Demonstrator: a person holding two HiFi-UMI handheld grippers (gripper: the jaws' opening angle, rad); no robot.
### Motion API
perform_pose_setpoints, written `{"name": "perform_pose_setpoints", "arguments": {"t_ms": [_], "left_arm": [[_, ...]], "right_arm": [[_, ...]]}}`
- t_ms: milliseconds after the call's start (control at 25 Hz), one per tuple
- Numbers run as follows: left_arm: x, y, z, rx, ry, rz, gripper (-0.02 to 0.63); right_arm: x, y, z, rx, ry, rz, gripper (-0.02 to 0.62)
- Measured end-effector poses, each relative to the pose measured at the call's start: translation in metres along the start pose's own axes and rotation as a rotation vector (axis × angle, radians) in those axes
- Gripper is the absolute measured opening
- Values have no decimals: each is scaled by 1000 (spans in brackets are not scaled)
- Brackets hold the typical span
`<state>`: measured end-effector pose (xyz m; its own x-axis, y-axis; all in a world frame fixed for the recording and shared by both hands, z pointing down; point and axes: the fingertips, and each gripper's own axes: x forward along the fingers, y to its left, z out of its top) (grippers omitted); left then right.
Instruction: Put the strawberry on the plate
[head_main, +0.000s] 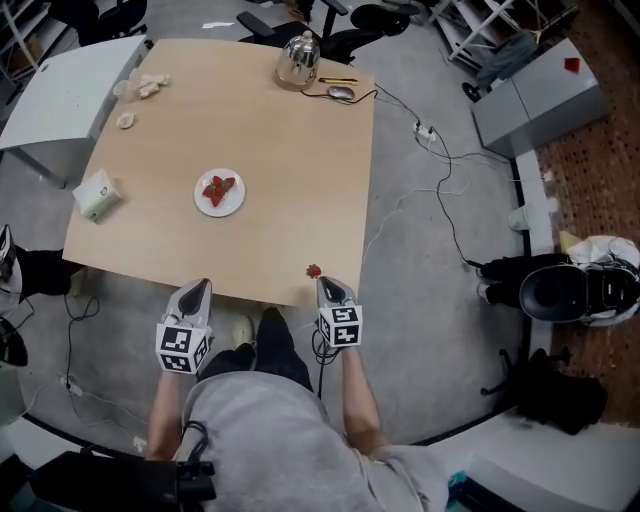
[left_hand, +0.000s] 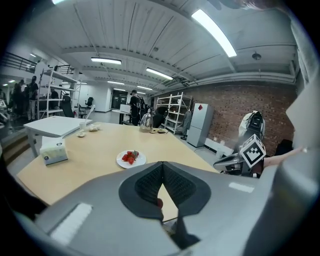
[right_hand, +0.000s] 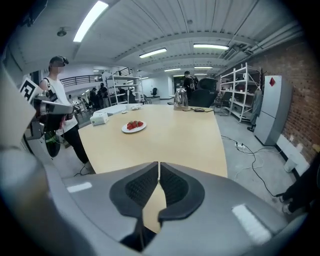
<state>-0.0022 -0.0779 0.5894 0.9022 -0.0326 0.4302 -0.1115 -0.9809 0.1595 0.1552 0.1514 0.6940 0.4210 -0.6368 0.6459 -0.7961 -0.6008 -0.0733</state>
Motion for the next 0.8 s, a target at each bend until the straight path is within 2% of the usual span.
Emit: {"name": "perform_pose_setpoints", "arguments": {"t_ms": [240,640,800], "left_arm": [[17,6,-3,-26,37,40,20],[32,8,-12,-58,83,81,20],[34,12,-12,-63,89,94,20]], "right_arm": [[21,-13,-7,-37,63,20,36],[60,-17,-28,-112,190,60,151],[70,-19,-40,-143,235,64,164]]}}
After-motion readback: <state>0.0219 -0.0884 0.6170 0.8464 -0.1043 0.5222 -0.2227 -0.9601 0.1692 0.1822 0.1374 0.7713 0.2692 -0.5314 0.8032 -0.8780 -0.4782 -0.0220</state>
